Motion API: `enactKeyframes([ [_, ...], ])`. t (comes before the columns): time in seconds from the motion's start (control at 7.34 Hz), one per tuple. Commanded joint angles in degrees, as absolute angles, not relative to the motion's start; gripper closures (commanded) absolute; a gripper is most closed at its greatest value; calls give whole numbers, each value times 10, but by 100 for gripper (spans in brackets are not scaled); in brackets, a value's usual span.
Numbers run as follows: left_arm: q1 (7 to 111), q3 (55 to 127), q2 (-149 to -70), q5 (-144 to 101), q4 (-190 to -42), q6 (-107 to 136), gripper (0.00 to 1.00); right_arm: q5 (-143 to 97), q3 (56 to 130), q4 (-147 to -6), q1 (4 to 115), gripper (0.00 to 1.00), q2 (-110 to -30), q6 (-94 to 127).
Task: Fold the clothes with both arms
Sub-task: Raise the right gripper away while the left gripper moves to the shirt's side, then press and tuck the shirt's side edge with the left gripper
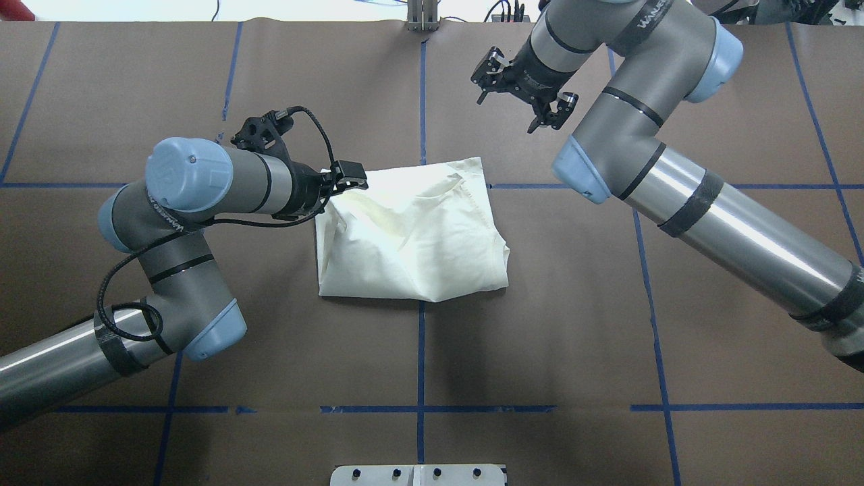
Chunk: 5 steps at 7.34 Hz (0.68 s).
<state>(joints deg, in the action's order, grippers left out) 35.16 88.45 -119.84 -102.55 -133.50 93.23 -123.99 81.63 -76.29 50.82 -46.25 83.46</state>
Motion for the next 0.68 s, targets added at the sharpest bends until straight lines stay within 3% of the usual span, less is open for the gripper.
enactKeyframes([
  [0.0,331,866,-1199,-1027,-1375,948,0,-1250,846,-817,528,0,-471,794],
  [0.54,314,864,-1196,-1145,-1377,931,0,-1251,850,-818,533,0,-472,793],
])
